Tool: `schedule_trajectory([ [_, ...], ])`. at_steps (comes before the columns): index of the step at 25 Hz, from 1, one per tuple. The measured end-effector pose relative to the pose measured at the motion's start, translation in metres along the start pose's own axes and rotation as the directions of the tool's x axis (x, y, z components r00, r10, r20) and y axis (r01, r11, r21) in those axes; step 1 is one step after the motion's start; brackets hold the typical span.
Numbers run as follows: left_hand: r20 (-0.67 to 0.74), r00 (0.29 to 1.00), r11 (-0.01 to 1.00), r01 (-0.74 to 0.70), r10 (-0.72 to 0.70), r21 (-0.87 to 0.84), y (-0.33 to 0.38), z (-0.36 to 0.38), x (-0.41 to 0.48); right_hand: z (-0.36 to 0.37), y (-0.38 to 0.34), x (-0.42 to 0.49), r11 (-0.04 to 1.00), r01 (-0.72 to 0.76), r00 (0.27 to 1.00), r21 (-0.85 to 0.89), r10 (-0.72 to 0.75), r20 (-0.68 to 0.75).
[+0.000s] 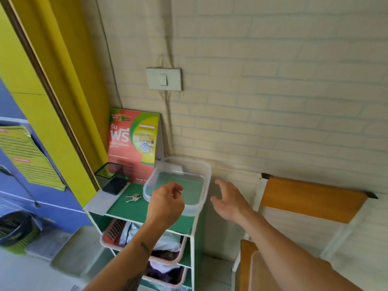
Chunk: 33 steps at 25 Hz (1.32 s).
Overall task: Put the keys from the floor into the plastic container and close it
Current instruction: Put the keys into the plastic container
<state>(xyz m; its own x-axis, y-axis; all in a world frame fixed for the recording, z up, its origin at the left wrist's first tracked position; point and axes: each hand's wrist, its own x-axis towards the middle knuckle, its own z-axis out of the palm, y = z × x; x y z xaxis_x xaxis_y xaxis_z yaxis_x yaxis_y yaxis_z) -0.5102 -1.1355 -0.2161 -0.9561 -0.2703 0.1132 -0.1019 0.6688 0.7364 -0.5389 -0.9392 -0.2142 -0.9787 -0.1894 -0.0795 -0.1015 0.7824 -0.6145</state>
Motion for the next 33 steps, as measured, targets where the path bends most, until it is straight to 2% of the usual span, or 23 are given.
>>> schedule_trajectory([
  [4,-0.030,0.999,0.999,-0.044,0.044,-0.003,-0.048,-0.028,0.037,0.039,-0.034,0.025,0.996,-0.056,0.997,-0.067,0.051,-0.065],
  [7,-0.121,0.988,0.995,-0.097,0.094,-0.014,-0.084,-0.040,0.058,0.063,-0.047,0.034,0.978,-0.026,0.995,-0.208,0.006,-0.099],
  [10,-0.118,0.986,0.993,-0.112,0.115,0.030,-0.126,-0.048,0.076,0.086,-0.069,0.037,0.964,0.012,0.999,-0.267,-0.026,-0.047],
  [12,-0.054,0.994,0.992,-0.095,0.099,0.081,-0.147,-0.049,0.085,0.098,-0.075,0.036,0.951,0.024,1.000,-0.307,-0.017,0.026],
  [15,0.130,0.989,0.964,-0.103,0.073,0.246,-0.177,-0.046,0.098,0.116,-0.081,0.040,0.916,0.007,0.995,-0.402,0.033,0.093],
  [18,0.296,0.953,0.925,-0.169,0.065,0.341,-0.190,-0.041,0.101,0.122,-0.082,0.039,0.863,0.019,0.997,-0.505,0.020,0.071],
  [20,0.339,0.938,0.888,-0.216,0.073,0.406,-0.196,-0.039,0.105,0.125,-0.085,0.041,0.851,0.027,0.999,-0.524,-0.001,0.051],
  [27,0.340,0.920,0.815,-0.343,0.193,0.467,-0.204,-0.031,0.107,0.132,-0.081,0.045,0.839,0.025,0.999,-0.544,-0.035,-0.009],
  [29,0.279,0.937,0.842,-0.320,0.212,0.434,-0.207,-0.031,0.104,0.135,-0.079,0.045,0.837,0.025,0.999,-0.547,-0.040,-0.015],
  [33,0.202,0.966,0.913,-0.222,0.159,0.342,-0.209,-0.031,0.102,0.136,-0.079,0.045,0.840,0.018,0.999,-0.542,-0.041,-0.030],
])
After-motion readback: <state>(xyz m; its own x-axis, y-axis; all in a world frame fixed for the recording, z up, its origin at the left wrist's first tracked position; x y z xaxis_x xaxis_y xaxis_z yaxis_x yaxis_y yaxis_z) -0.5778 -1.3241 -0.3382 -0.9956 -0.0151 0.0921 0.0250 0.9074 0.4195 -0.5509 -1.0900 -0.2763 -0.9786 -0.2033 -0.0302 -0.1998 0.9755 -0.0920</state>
